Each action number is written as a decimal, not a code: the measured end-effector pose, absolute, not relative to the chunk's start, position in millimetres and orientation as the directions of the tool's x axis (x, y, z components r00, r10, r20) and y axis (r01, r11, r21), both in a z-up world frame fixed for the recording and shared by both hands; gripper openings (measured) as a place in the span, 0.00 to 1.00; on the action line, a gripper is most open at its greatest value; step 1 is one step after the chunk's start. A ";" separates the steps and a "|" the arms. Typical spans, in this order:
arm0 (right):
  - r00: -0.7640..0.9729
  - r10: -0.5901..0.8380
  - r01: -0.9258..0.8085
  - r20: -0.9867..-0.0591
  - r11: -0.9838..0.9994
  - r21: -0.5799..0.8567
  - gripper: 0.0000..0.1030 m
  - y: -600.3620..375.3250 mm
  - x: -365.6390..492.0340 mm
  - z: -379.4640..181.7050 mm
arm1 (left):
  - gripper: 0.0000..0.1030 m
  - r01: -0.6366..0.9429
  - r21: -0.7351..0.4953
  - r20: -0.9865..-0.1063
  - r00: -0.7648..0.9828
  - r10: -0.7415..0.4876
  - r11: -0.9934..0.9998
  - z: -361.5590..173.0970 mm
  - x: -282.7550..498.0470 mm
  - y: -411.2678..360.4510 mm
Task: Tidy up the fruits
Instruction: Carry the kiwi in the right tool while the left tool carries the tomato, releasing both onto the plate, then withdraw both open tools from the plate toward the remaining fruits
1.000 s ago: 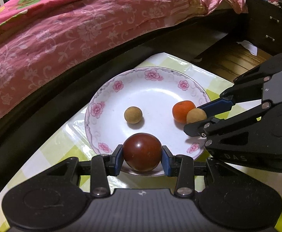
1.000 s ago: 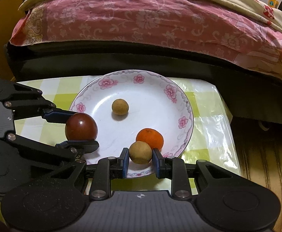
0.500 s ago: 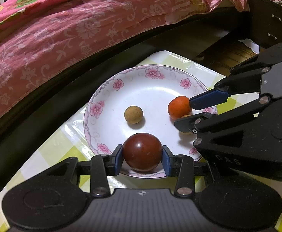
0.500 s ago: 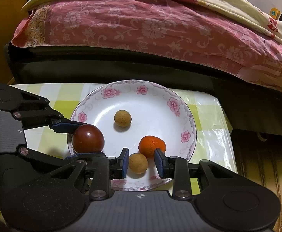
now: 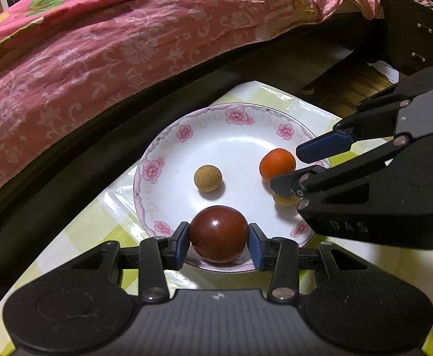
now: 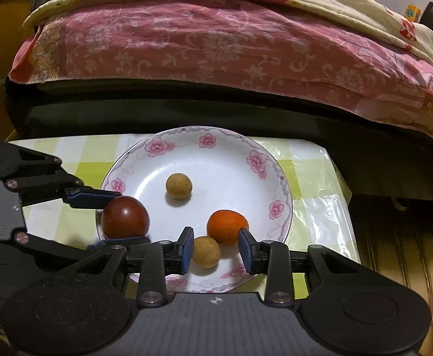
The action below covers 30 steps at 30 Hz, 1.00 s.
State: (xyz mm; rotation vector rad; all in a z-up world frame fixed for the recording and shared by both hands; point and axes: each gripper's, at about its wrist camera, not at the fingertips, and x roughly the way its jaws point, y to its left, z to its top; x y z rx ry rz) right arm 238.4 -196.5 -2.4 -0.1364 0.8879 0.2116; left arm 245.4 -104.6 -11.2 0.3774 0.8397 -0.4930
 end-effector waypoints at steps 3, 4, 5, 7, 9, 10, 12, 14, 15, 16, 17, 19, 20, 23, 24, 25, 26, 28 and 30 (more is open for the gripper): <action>0.617 0.131 -0.231 -0.776 0.973 -0.020 0.31 -199.4 238.9 0.6 | 0.49 0.550 0.125 -0.777 0.572 -0.264 0.826 -8.7 244.3 -103.8; 0.619 0.131 -0.228 -0.775 0.974 -0.018 0.31 -200.1 239.1 1.8 | 0.49 0.548 0.123 -0.775 0.574 -0.265 0.827 -7.7 243.7 -103.2; 0.621 0.132 -0.226 -0.773 0.974 -0.015 0.31 -200.9 239.1 2.9 | 0.49 0.547 0.123 -0.773 0.577 -0.266 0.828 -6.3 243.3 -102.6; 0.626 0.133 -0.216 -0.768 0.976 -0.008 0.31 -203.1 238.4 5.4 | 0.49 0.544 0.120 -0.768 0.581 -0.270 0.831 -2.8 242.2 -101.2; 0.631 0.135 -0.210 -0.764 0.978 -0.001 0.31 -205.6 237.8 8.3 | 0.49 0.540 0.116 -0.763 0.586 -0.273 0.834 0.7 241.6 -100.0; 0.634 0.134 -0.205 -0.762 0.979 0.002 0.31 -206.8 237.3 9.8 | 0.49 0.538 0.116 -0.761 0.588 -0.273 0.835 2.1 241.6 -99.2; 0.639 0.134 -0.200 -0.757 0.980 0.005 0.31 -208.3 236.2 11.7 | 0.49 0.532 0.117 -0.758 0.594 -0.271 0.838 4.3 240.6 -96.7; 0.644 0.136 -0.197 -0.753 0.980 0.008 0.31 -209.7 233.8 14.1 | 0.49 0.525 0.113 -0.757 0.596 -0.269 0.844 6.7 239.1 -93.4; 0.646 0.136 -0.195 -0.751 0.981 0.010 0.31 -210.2 232.3 15.4 | 0.49 0.521 0.112 -0.757 0.596 -0.268 0.846 7.3 238.2 -91.8; 0.647 0.138 -0.195 -0.750 0.981 0.013 0.31 -210.5 230.9 16.7 | 0.49 0.518 0.110 -0.757 0.597 -0.266 0.848 8.5 236.3 -90.1; 0.648 0.140 -0.195 -0.748 0.981 0.014 0.31 -210.7 229.0 18.0 | 0.49 0.515 0.108 -0.757 0.597 -0.265 0.851 9.8 234.7 -88.3; 0.651 0.142 -0.198 -0.746 0.980 0.014 0.31 -210.5 223.1 20.8 | 0.49 0.509 0.100 -0.757 0.597 -0.267 0.855 13.1 230.4 -84.1; 0.650 0.145 -0.200 -0.746 0.980 0.016 0.31 -210.4 220.5 21.9 | 0.49 0.507 0.097 -0.756 0.597 -0.268 0.856 14.8 227.7 -81.8; 0.646 0.152 -0.207 -0.749 0.978 0.020 0.31 -207.7 209.4 25.2 | 0.49 0.498 0.089 -0.756 0.597 -0.267 0.862 19.7 218.1 -73.8; 0.645 0.151 -0.209 -0.749 0.978 0.017 0.31 -206.3 205.0 26.1 | 0.49 0.495 0.082 -0.757 0.596 -0.269 0.865 21.3 214.0 -70.2; 0.644 0.151 -0.211 -0.750 0.977 0.016 0.31 -205.0 201.1 26.9 | 0.49 0.493 0.078 -0.757 0.594 -0.270 0.867 22.6 211.0 -67.2; 0.641 0.155 -0.214 -0.752 0.977 0.018 0.31 -203.3 196.5 27.5 | 0.49 0.490 0.074 -0.758 0.593 -0.270 0.868 24.0 207.8 -64.0; 0.634 0.162 -0.221 -0.756 0.975 0.023 0.31 -199.9 189.2 27.7 | 0.49 0.481 0.065 -0.761 0.591 -0.269 0.874 26.1 202.3 -57.6; 0.623 0.165 -0.232 -0.765 0.973 0.021 0.32 -194.8 181.6 26.1 | 0.49 0.470 0.045 -0.764 0.585 -0.272 0.882 27.5 195.7 -49.7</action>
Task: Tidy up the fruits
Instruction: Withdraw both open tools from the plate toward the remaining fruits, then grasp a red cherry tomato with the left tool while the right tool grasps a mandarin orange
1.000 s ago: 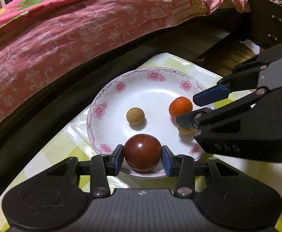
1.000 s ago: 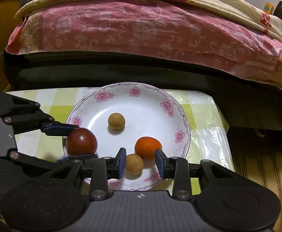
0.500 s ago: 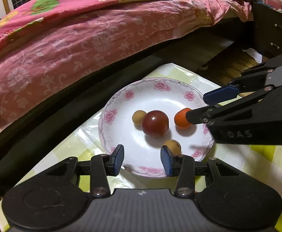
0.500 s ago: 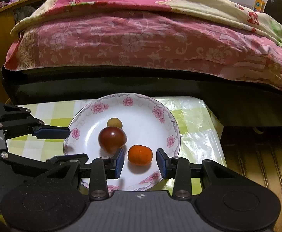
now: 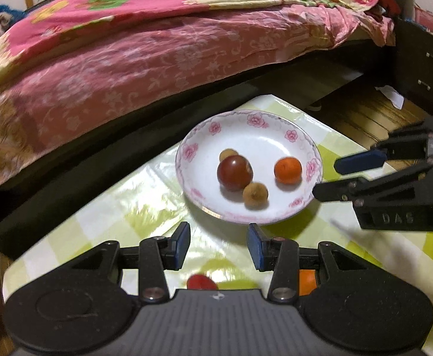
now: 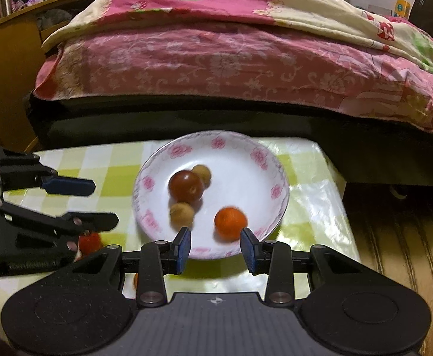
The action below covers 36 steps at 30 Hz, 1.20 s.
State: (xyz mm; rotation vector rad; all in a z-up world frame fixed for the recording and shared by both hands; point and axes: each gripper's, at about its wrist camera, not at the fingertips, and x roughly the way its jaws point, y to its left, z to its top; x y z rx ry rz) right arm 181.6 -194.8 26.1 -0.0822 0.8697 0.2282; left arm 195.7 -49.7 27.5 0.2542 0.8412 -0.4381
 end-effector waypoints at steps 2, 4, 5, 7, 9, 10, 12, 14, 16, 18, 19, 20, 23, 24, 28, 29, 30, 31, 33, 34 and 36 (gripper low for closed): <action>0.610 0.169 -0.248 -0.774 0.969 0.016 0.32 -189.4 174.7 23.8 | 0.49 0.460 0.032 -0.771 0.576 -0.271 0.887 27.4 189.5 -43.1; 0.597 0.173 -0.261 -0.783 0.965 0.015 0.32 -184.2 168.2 21.6 | 0.49 0.454 0.029 -0.778 0.569 -0.265 0.890 26.3 182.6 -37.5; 0.592 0.175 -0.266 -0.787 0.964 0.015 0.32 -182.0 165.1 20.8 | 0.49 0.453 0.026 -0.781 0.565 -0.264 0.891 25.7 178.8 -34.4; 0.583 0.183 -0.274 -0.791 0.962 0.021 0.33 -178.5 158.2 19.9 | 0.49 0.452 0.018 -0.789 0.555 -0.265 0.892 23.9 171.7 -28.8; 0.576 0.197 -0.280 -0.794 0.959 0.034 0.37 -176.4 152.1 18.7 | 0.49 0.451 0.008 -0.798 0.540 -0.266 0.893 20.5 164.1 -23.0; 0.569 0.201 -0.287 -0.797 0.957 0.036 0.37 -174.7 149.0 17.1 | 0.49 0.451 0.005 -0.803 0.534 -0.265 0.893 18.3 161.1 -20.9; 0.559 0.200 -0.300 -0.804 0.953 0.029 0.37 -171.2 144.9 13.2 | 0.49 0.453 0.008 -0.810 0.526 -0.260 0.892 13.4 155.4 -18.1; 0.545 0.197 -0.307 -0.815 0.951 0.025 0.38 -168.0 143.6 7.3 | 0.49 0.453 0.005 -0.817 0.516 -0.257 0.892 8.0 152.4 -16.4; 0.535 0.195 -0.315 -0.822 0.949 0.021 0.38 -164.4 141.9 1.2 | 0.49 0.453 -0.001 -0.823 0.505 -0.258 0.892 2.2 150.8 -15.6; 0.520 0.198 -0.325 -0.831 0.945 0.022 0.38 -161.6 142.3 -5.4 | 0.49 0.458 -0.005 -0.828 0.496 -0.260 0.889 -2.2 150.6 -16.3; 0.511 0.201 -0.329 -0.836 0.944 0.026 0.38 -160.3 142.2 -8.3 | 0.49 0.462 -0.006 -0.831 0.492 -0.261 0.887 -4.6 150.7 -17.5; 0.504 0.201 -0.333 -0.840 0.943 0.026 0.38 -158.9 142.3 -11.0 | 0.49 0.465 -0.005 -0.831 0.490 -0.262 0.885 -6.5 151.0 -18.8; 0.503 0.210 -0.346 -0.838 0.938 0.028 0.38 -156.2 141.8 -14.5 | 0.49 0.469 -0.005 -0.834 0.486 -0.262 0.883 -11.0 152.5 -21.7; 0.503 0.213 -0.347 -0.838 0.937 0.031 0.38 -155.8 142.0 -14.2 | 0.49 0.467 -0.006 -0.835 0.484 -0.262 0.884 -12.5 153.2 -22.5; 0.500 0.223 -0.355 -0.837 0.934 0.037 0.38 -154.5 143.8 -14.7 | 0.49 0.456 -0.005 -0.837 0.485 -0.254 0.890 -18.0 156.1 -23.1; 0.499 0.225 -0.359 -0.837 0.933 0.037 0.38 -154.2 144.0 -15.0 | 0.49 0.455 -0.009 -0.836 0.485 -0.256 0.891 -18.9 156.7 -23.3; 0.497 0.227 -0.362 -0.837 0.931 0.038 0.38 -154.3 143.8 -15.0 | 0.49 0.453 -0.014 -0.836 0.484 -0.259 0.892 -20.0 157.3 -23.8; 0.494 0.229 -0.362 -0.838 0.931 0.041 0.38 -154.3 143.8 -15.3 | 0.49 0.451 -0.018 -0.834 0.486 -0.262 0.892 -21.4 157.8 -24.6; 0.493 0.233 -0.357 -0.838 0.933 0.049 0.38 -155.1 144.0 -15.5 | 0.49 0.449 -0.020 -0.830 0.491 -0.265 0.893 -24.6 158.5 -26.6; 0.493 0.234 -0.358 -0.838 0.933 0.050 0.38 -154.8 144.3 -15.5 | 0.48 0.447 -0.020 -0.828 0.494 -0.266 0.894 -26.1 159.1 -27.7; 0.492 0.236 -0.362 -0.838 0.931 0.049 0.38 -154.6 144.3 -15.6 | 0.48 0.448 -0.019 -0.828 0.494 -0.265 0.894 -29.0 160.2 -30.1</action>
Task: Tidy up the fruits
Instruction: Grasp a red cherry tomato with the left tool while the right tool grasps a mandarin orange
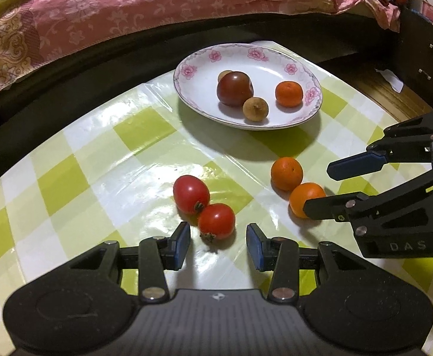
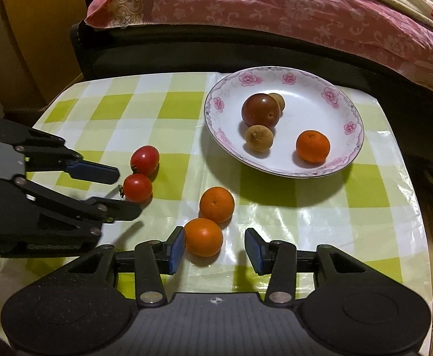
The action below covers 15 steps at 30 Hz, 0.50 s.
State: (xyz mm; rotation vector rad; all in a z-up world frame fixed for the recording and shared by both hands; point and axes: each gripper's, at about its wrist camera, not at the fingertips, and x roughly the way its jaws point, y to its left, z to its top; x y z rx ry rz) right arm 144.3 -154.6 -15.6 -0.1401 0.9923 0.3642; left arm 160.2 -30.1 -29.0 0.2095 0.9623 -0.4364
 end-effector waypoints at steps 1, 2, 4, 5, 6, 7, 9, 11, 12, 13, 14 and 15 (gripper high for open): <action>0.490 0.238 -0.364 -0.839 0.930 0.052 0.38 -154.7 144.5 -15.8 | 0.48 0.447 -0.016 -0.827 0.497 -0.264 0.894 -29.7 160.6 -30.9; 0.486 0.242 -0.365 -0.840 0.929 0.056 0.38 -154.8 144.8 -16.2 | 0.48 0.446 -0.014 -0.826 0.500 -0.262 0.895 -30.3 161.1 -31.6; 0.481 0.245 -0.369 -0.842 0.927 0.059 0.38 -154.6 145.1 -16.3 | 0.48 0.444 -0.009 -0.828 0.499 -0.256 0.896 -32.3 163.0 -33.0; 0.478 0.247 -0.371 -0.843 0.926 0.062 0.37 -154.8 145.0 -16.0 | 0.48 0.442 -0.004 -0.829 0.501 -0.250 0.897 -33.4 163.7 -33.6; 0.475 0.250 -0.374 -0.844 0.925 0.064 0.37 -154.6 145.1 -16.0 | 0.48 0.442 0.000 -0.830 0.501 -0.247 0.897 -35.1 164.4 -34.3; 0.471 0.252 -0.374 -0.845 0.925 0.067 0.36 -155.0 145.4 -16.2 | 0.48 0.443 0.009 -0.827 0.508 -0.243 0.896 -35.9 163.8 -35.1; 0.465 0.261 -0.374 -0.846 0.924 0.080 0.35 -155.6 146.2 -16.9 | 0.47 0.445 0.021 -0.823 0.517 -0.238 0.895 -35.6 163.8 -36.4; 0.463 0.265 -0.372 -0.846 0.924 0.086 0.35 -155.8 146.5 -17.2 | 0.45 0.434 0.016 -0.820 0.522 -0.236 0.901 -35.3 165.7 -35.9; 0.464 0.267 -0.374 -0.845 0.924 0.087 0.34 -155.9 146.5 -17.1 | 0.44 0.427 0.015 -0.819 0.524 -0.234 0.904 -35.3 167.0 -35.5; 0.464 0.269 -0.376 -0.844 0.923 0.088 0.34 -155.8 146.7 -17.2 | 0.42 0.425 0.015 -0.818 0.526 -0.233 0.905 -35.1 167.9 -35.4; 0.462 0.272 -0.377 -0.844 0.922 0.091 0.34 -156.0 147.1 -17.3 | 0.38 0.422 0.016 -0.817 0.528 -0.231 0.907 -35.0 168.6 -34.9; 0.458 0.276 -0.378 -0.845 0.921 0.096 0.34 -156.4 147.5 -17.6 | 0.38 0.420 0.014 -0.817 0.528 -0.232 0.908 -34.6 168.9 -33.7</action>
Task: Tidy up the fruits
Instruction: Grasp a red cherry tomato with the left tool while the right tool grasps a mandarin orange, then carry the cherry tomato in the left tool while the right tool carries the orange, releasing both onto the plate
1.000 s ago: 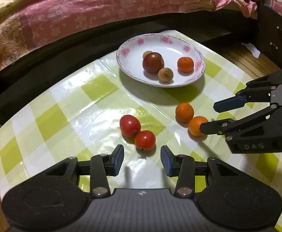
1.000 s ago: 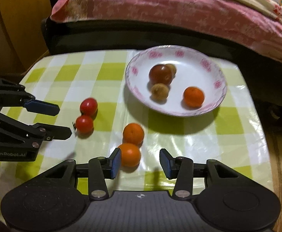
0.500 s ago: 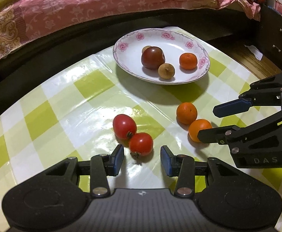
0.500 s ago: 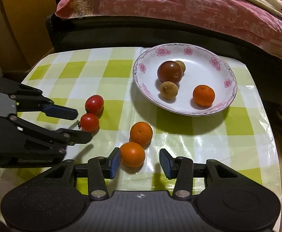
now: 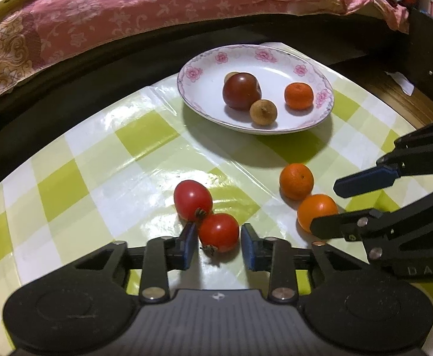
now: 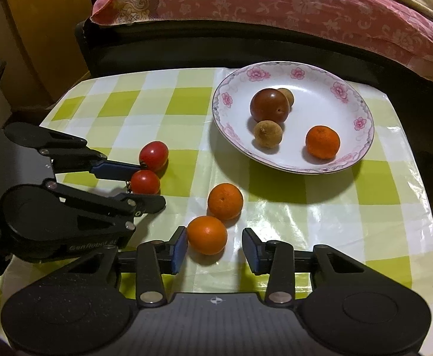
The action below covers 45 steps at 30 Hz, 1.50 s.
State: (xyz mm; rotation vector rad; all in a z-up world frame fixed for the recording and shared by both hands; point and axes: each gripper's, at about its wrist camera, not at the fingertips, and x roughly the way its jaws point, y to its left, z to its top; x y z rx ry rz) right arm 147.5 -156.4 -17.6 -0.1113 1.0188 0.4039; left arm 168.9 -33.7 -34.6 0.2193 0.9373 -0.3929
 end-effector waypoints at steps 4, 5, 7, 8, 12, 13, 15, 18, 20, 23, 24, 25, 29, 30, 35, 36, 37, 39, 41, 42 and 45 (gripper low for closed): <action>0.444 0.285 -0.383 -0.850 0.917 0.108 0.33 -154.9 147.5 -19.5 | 0.36 0.426 0.016 -0.816 0.528 -0.235 0.905 -33.9 168.5 -33.1; 0.443 0.290 -0.388 -0.848 0.915 0.110 0.31 -154.6 147.5 -19.5 | 0.35 0.431 0.021 -0.816 0.529 -0.234 0.902 -34.0 167.8 -33.9; 0.438 0.302 -0.393 -0.847 0.911 0.122 0.24 -153.9 147.9 -18.7 | 0.35 0.441 0.022 -0.819 0.523 -0.236 0.897 -33.1 166.2 -34.3; 0.437 0.300 -0.394 -0.848 0.911 0.119 0.24 -153.5 148.0 -18.4 | 0.35 0.443 0.018 -0.820 0.519 -0.240 0.896 -32.3 165.4 -34.5; 0.428 0.300 -0.405 -0.853 0.907 0.116 0.23 -153.9 148.9 -17.9 | 0.35 0.459 0.002 -0.821 0.508 -0.260 0.889 -28.4 160.1 -33.1; 0.426 0.296 -0.411 -0.855 0.905 0.108 0.23 -153.7 148.0 -17.1 | 0.35 0.464 -0.001 -0.822 0.504 -0.264 0.886 -27.3 158.5 -32.9; 0.426 0.288 -0.412 -0.858 0.906 0.099 0.23 -153.8 147.0 -16.5 | 0.35 0.474 -0.007 -0.823 0.498 -0.274 0.881 -25.5 155.3 -32.5; 0.422 0.281 -0.415 -0.862 0.905 0.091 0.23 -154.7 145.7 -16.6 | 0.35 0.487 0.002 -0.827 0.492 -0.273 0.873 -26.6 151.9 -34.4; 0.423 0.279 -0.416 -0.862 0.905 0.089 0.24 -154.2 145.4 -16.8 | 0.35 0.494 0.007 -0.835 0.482 -0.267 0.869 -30.0 151.8 -35.9; 0.422 0.279 -0.416 -0.862 0.905 0.089 0.24 -152.6 146.1 -17.8 | 0.36 0.500 0.018 -0.834 0.486 -0.263 0.866 -31.7 150.1 -37.4; 0.419 0.280 -0.417 -0.864 0.904 0.091 0.24 -152.2 146.6 -18.9 | 0.36 0.502 0.022 -0.833 0.487 -0.262 0.864 -31.5 150.0 -38.1; 0.414 0.274 -0.413 -0.868 0.906 0.089 0.24 -151.5 147.3 -21.0 | 0.36 0.502 0.021 -0.833 0.488 -0.263 0.865 -31.5 150.3 -38.3; 0.413 0.260 -0.417 -0.873 0.906 0.072 0.25 -150.2 146.2 -25.2 | 0.36 0.503 0.021 -0.831 0.489 -0.265 0.864 -31.8 150.8 -38.5; 0.414 0.263 -0.415 -0.872 0.907 0.076 0.25 -151.1 146.5 -25.2 | 0.36 0.504 0.022 -0.830 0.490 -0.265 0.864 -31.9 150.4 -38.4; 0.409 0.265 -0.403 -0.873 0.911 0.088 0.25 -153.0 147.6 -25.5 | 0.36 0.500 0.019 -0.836 0.483 -0.260 0.866 -31.1 151.1 -37.9; 0.409 0.264 -0.401 -0.874 0.912 0.088 0.25 -152.8 147.6 -25.6 | 0.36 0.497 0.015 -0.837 0.482 -0.261 0.868 -31.2 151.4 -37.4; 0.410 0.262 -0.400 -0.874 0.912 0.086 0.25 -153.0 147.0 -25.7 | 0.36 0.496 0.015 -0.836 0.482 -0.261 0.868 -31.5 151.3 -37.3; 0.409 0.258 -0.398 -0.875 0.914 0.084 0.25 -153.5 147.2 -25.8 | 0.36 0.497 0.019 -0.836 0.484 -0.259 0.868 -31.9 150.4 -37.5; 0.413 0.261 -0.395 -0.872 0.914 0.086 0.25 -154.3 147.7 -26.0 | 0.37 0.493 0.018 -0.835 0.485 -0.258 0.870 -32.1 150.0 -37.5; 0.412 0.261 -0.396 -0.873 0.914 0.086 0.25 -154.4 147.8 -26.3 | 0.37 0.492 0.018 -0.836 0.485 -0.257 0.870 -32.2 149.9 -37.6; 0.412 0.259 -0.396 -0.873 0.914 0.084 0.25 -153.9 147.5 -26.5 | 0.36 0.488 0.019 -0.835 0.488 -0.255 0.873 -32.0 148.7 -37.6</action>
